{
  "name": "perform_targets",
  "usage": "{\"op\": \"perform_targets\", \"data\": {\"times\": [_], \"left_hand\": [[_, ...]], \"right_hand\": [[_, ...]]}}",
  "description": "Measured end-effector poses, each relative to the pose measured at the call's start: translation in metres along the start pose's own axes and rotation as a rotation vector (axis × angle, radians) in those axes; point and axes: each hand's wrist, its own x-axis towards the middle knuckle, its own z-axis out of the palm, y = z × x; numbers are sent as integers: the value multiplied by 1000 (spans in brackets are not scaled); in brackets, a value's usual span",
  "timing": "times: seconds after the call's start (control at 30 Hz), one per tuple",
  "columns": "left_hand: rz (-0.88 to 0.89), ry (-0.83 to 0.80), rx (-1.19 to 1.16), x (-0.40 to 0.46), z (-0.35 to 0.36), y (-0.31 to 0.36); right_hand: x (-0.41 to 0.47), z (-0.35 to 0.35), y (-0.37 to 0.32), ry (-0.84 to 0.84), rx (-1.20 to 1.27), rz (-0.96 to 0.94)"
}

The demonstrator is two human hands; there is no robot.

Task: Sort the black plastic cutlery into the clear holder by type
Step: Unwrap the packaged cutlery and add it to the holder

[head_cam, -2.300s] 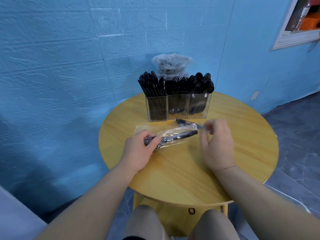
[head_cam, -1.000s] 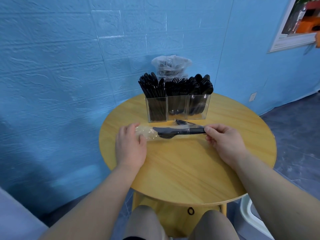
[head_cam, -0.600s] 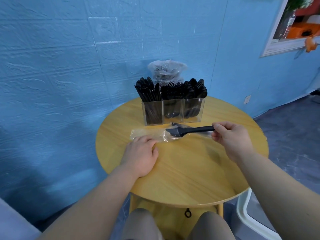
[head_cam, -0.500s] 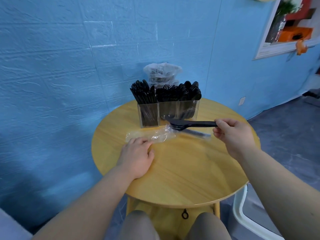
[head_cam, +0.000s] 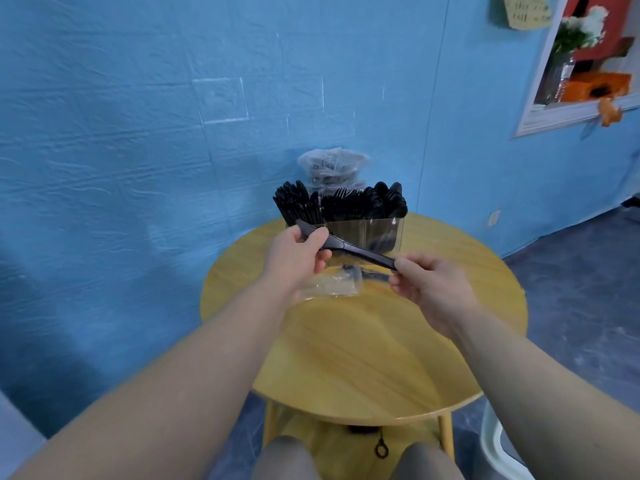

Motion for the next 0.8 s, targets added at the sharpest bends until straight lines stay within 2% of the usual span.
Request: {"op": "perform_targets", "data": {"times": [0.13, 0.2, 0.3, 0.37, 0.5, 0.67, 0.8], "left_hand": [[153, -41, 226, -2, -6, 8], [226, -109, 365, -6, -5, 11], [306, -185, 494, -12, 2, 15], [357, -175, 573, -10, 4, 16], [380, -150, 621, -5, 2, 20], [373, -154, 616, -1, -3, 30], [381, -166, 601, 4, -3, 37]], "right_hand": [[-3, 2, -8, -63, -478, -95], [0, 11, -16, -103, -609, -195], [7, 28, -34, -226, -625, -303], [10, 39, -40, -295, -696, -382], [20, 50, -42, -249, -779, -464], [31, 56, -49, -163, -671, -430], [38, 59, -55, -122, -753, -486]]}}
